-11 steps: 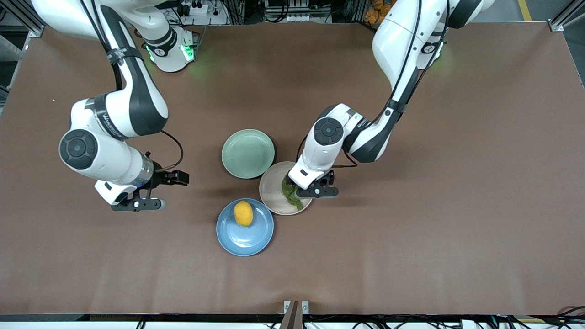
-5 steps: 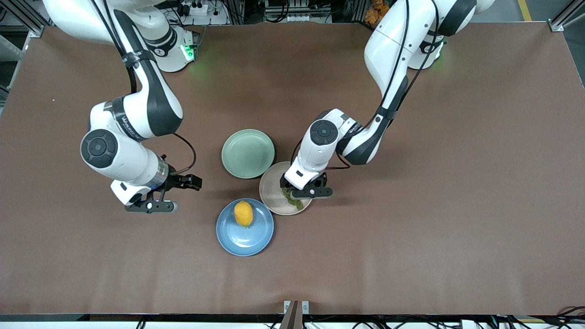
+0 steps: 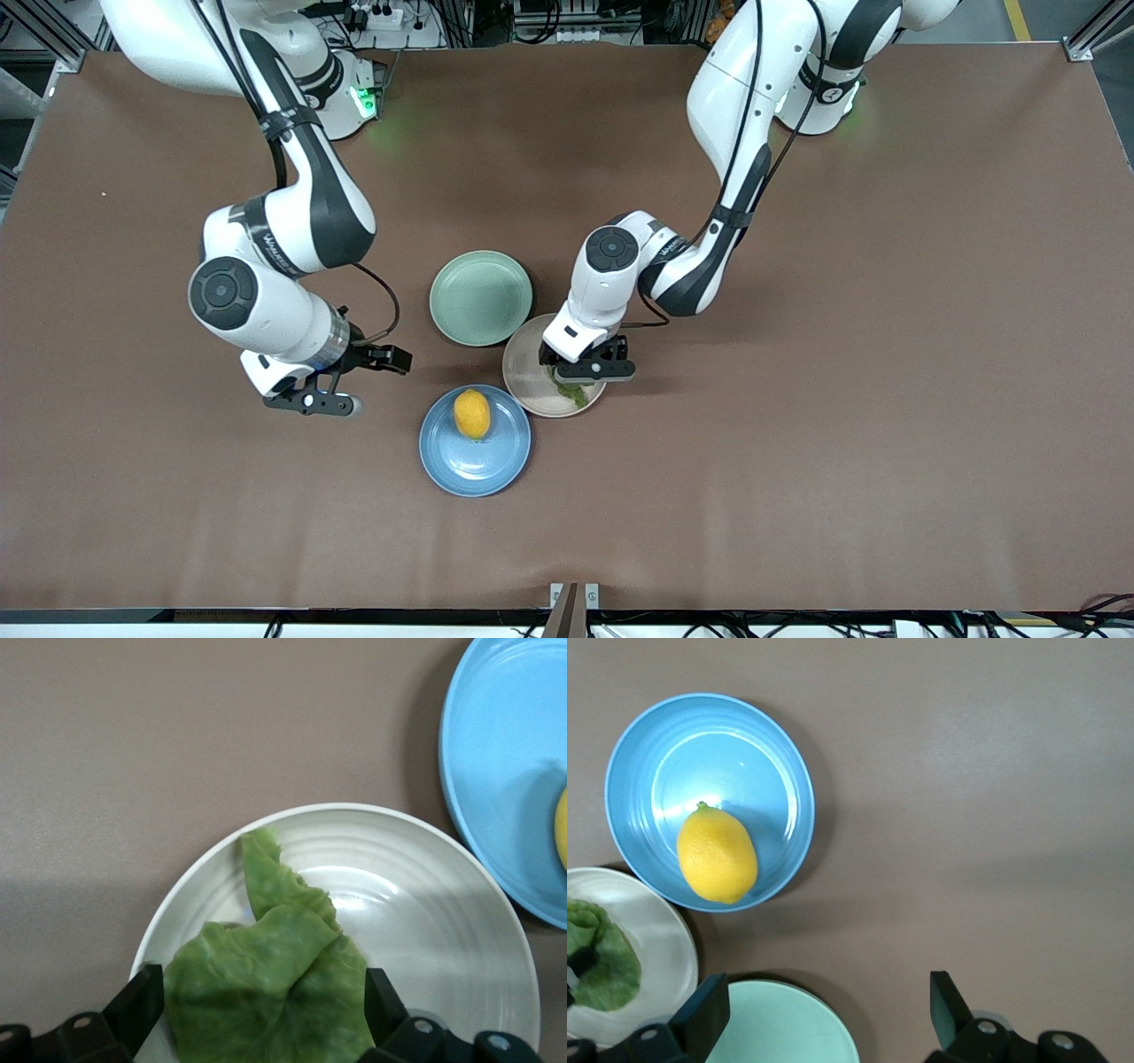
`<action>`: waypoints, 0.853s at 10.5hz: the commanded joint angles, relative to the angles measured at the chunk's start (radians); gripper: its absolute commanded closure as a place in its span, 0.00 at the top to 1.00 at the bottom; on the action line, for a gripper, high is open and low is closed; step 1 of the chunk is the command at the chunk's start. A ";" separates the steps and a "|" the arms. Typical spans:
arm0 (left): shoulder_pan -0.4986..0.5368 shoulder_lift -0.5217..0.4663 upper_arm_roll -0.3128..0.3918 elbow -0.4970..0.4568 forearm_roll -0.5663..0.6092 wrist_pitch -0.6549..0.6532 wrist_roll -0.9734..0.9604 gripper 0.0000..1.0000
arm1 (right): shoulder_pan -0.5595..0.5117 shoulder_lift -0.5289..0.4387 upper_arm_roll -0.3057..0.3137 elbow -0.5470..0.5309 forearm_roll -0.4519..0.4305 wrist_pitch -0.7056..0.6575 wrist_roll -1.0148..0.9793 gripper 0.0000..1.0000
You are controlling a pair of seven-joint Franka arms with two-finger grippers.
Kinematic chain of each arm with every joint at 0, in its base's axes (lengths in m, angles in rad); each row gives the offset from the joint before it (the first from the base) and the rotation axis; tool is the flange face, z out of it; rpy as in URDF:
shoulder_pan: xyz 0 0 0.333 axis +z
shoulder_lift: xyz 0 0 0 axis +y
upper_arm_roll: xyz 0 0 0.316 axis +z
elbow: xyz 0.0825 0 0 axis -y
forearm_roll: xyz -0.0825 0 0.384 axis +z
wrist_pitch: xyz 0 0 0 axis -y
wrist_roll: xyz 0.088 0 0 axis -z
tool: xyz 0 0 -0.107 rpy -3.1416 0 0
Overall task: Pick lemon and lettuce from blue and beige plates
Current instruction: 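Close the left gripper on the lettuce while the right gripper nears the lemon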
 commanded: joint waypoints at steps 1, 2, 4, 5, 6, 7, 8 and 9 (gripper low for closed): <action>-0.012 0.020 0.020 0.021 0.025 0.025 -0.064 1.00 | 0.026 0.036 -0.006 0.020 0.020 0.032 0.053 1.00; -0.012 0.023 0.020 0.021 0.025 0.033 -0.066 1.00 | 0.029 0.042 -0.004 0.020 0.021 0.058 0.055 1.00; -0.014 0.028 0.020 0.021 0.025 0.042 -0.066 1.00 | 0.042 0.059 -0.004 0.023 0.058 0.068 0.069 1.00; -0.012 0.030 0.020 0.021 0.025 0.056 -0.066 1.00 | 0.048 0.071 -0.004 0.039 0.070 0.068 0.113 1.00; -0.014 0.036 0.020 0.021 0.025 0.057 -0.066 1.00 | 0.057 0.085 -0.004 0.043 0.070 0.068 0.142 1.00; -0.015 0.037 0.020 0.021 0.025 0.065 -0.066 1.00 | 0.065 0.100 -0.004 0.046 0.069 0.077 0.165 1.00; -0.017 0.043 0.020 0.021 0.025 0.068 -0.066 1.00 | 0.072 0.111 -0.004 0.049 0.073 0.106 0.182 1.00; -0.021 0.045 0.023 0.021 0.027 0.068 -0.066 1.00 | 0.080 0.122 -0.004 0.049 0.076 0.126 0.204 1.00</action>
